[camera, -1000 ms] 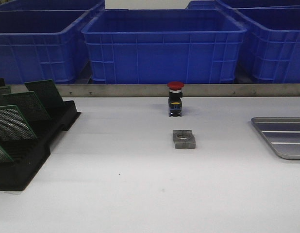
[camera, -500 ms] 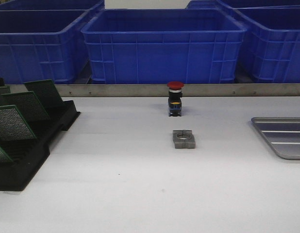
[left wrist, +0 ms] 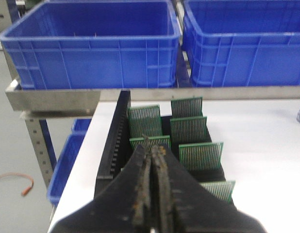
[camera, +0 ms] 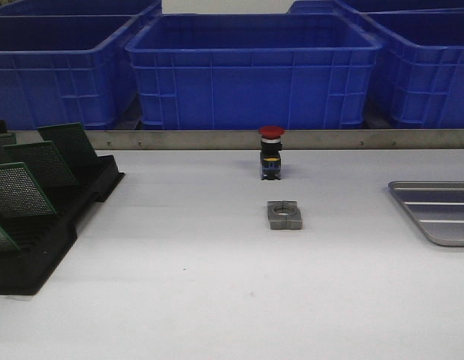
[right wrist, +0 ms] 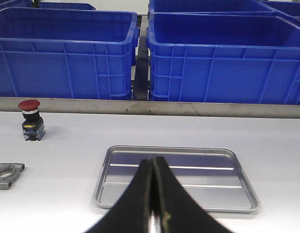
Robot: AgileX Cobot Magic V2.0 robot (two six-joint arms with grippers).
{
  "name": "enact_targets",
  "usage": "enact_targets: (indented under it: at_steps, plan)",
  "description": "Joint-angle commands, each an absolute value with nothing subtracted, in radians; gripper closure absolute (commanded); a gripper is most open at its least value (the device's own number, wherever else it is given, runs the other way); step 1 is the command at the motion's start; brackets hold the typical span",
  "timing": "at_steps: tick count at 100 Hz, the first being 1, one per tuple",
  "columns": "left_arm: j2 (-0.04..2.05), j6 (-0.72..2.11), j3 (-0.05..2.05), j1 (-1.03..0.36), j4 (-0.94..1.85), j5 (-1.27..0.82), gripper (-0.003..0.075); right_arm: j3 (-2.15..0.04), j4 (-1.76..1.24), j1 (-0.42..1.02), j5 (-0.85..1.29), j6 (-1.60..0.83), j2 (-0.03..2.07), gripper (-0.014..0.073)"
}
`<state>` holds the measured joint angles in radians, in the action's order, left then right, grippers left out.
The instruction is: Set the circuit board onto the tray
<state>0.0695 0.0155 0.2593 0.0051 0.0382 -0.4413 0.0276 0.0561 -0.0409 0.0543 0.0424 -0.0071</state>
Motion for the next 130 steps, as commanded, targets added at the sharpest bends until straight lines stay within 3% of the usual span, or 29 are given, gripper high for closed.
enact_targets:
  at_steps: [1, 32, 39, 54, 61, 72, 103, 130]
  plan:
    - [0.146, 0.009, 0.325, 0.005, 0.042, -0.414, 0.0741, 0.015, 0.064, -0.043, -0.021, 0.042, -0.036, 0.0655]
    - [0.456, 0.010, 0.467, 0.005, 0.040, -0.513, 0.0715, 0.015, 0.064, -0.043, -0.021, 0.042, -0.036, 0.0655]
    - [0.528, 0.015, 0.499, 0.005, 0.040, -0.531, 0.0629, 0.015, 0.064, -0.043, -0.021, 0.042, -0.036, 0.0655]
    - [0.659, 0.056, 0.572, 0.005, 0.044, -0.540, 0.0341, 0.015, 0.064, -0.043, -0.021, 0.042, -0.036, 0.0655]
    - [0.714, 0.101, 0.607, 0.005, 0.046, -0.540, 0.0276, 0.015, 0.064, -0.043, -0.021, 0.042, -0.036, 0.0655]
    - [0.798, 0.255, 0.668, 0.005, 0.086, -0.572, 0.0280, 0.015, 0.064, -0.043, -0.021, 0.042, -0.036, 0.0655]
    - [1.000, 1.148, 0.779, -0.030, 0.382, -0.780, 0.0280, 0.015, 0.064, -0.043, -0.021, 0.042, -0.036, 0.0655]
    - [1.104, 1.342, 0.783, -0.030, 0.391, -0.826, 0.0280, 0.015, 0.064, -0.043, -0.021, 0.042, -0.036, 0.0655]
